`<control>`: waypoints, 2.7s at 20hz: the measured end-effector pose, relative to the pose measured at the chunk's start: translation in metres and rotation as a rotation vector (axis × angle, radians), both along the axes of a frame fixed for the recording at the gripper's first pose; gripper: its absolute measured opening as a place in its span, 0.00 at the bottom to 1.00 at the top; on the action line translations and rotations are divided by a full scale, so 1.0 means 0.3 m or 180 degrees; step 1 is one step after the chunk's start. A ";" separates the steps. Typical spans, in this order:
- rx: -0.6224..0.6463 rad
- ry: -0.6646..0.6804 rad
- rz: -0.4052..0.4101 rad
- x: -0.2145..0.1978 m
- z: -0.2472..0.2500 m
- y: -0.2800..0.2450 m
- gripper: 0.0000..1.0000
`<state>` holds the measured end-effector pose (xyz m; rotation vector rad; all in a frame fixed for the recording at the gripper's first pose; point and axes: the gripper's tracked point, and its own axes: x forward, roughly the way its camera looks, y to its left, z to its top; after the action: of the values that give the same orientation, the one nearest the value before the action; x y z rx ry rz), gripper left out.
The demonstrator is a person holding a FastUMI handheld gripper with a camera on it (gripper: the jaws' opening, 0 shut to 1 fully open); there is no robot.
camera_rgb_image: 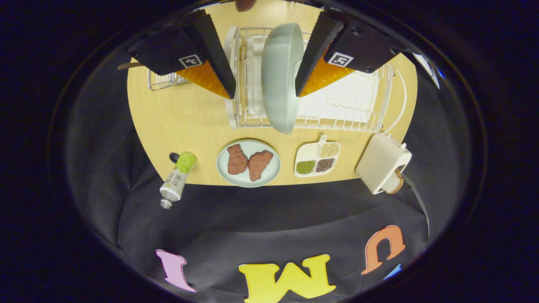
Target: Take the plate from the dish rack, then take the spoon from the basket and place it into the plate.
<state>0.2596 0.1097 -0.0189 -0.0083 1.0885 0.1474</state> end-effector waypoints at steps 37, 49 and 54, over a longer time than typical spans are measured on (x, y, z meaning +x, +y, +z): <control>0.0709 -0.0270 -0.0052 -0.594 0.032 -0.040 0.30; 0.1723 0.0327 -0.0248 -0.799 -0.409 -0.052 0.31; 0.2072 0.0429 -0.0370 -0.791 -0.447 -0.065 0.32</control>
<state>0.0225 0.0903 -0.1530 0.6552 1.1305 0.3956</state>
